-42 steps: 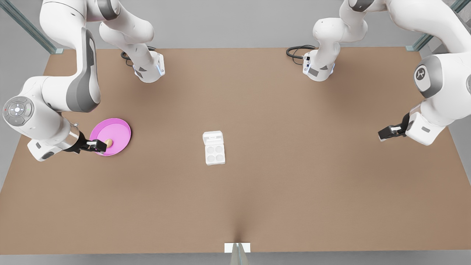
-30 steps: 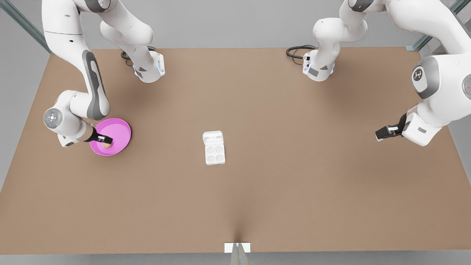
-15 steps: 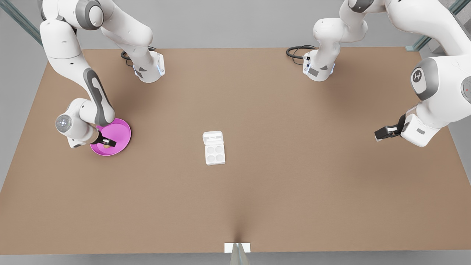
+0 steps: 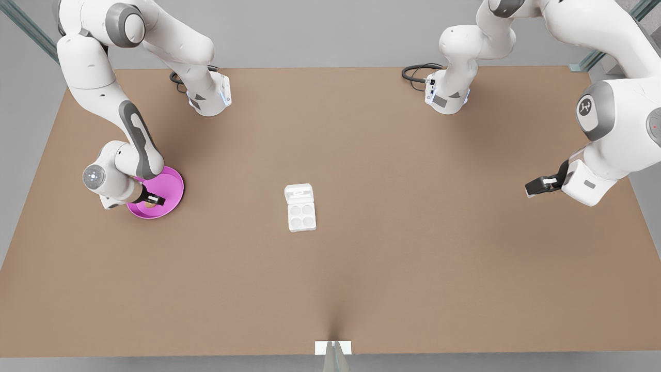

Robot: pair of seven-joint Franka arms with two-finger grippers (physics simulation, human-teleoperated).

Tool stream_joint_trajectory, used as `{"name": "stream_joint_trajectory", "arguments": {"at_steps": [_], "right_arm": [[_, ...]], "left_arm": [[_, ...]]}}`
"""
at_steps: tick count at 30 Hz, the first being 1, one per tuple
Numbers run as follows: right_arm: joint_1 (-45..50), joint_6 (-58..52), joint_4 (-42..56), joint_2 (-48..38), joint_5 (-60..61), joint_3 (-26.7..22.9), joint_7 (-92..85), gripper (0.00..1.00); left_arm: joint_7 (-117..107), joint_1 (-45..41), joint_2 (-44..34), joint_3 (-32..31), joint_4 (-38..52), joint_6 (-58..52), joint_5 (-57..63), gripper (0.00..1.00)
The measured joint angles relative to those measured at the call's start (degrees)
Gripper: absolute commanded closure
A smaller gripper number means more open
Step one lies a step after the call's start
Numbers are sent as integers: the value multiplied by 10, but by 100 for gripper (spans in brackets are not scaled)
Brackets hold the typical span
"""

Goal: Pack egg into the box and close the box lid

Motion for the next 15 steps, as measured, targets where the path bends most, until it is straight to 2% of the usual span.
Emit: {"name": "stream_joint_trajectory", "arguments": {"at_steps": [7,15], "right_arm": [[-2,0,8,5,-1,1,-1,35],[-4,-1,13,8,-2,0,-3,43]], "left_arm": [[0,0,0,-4,6,-11,0,0],[-8,-13,20,-4,25,-23,7,0]]}}
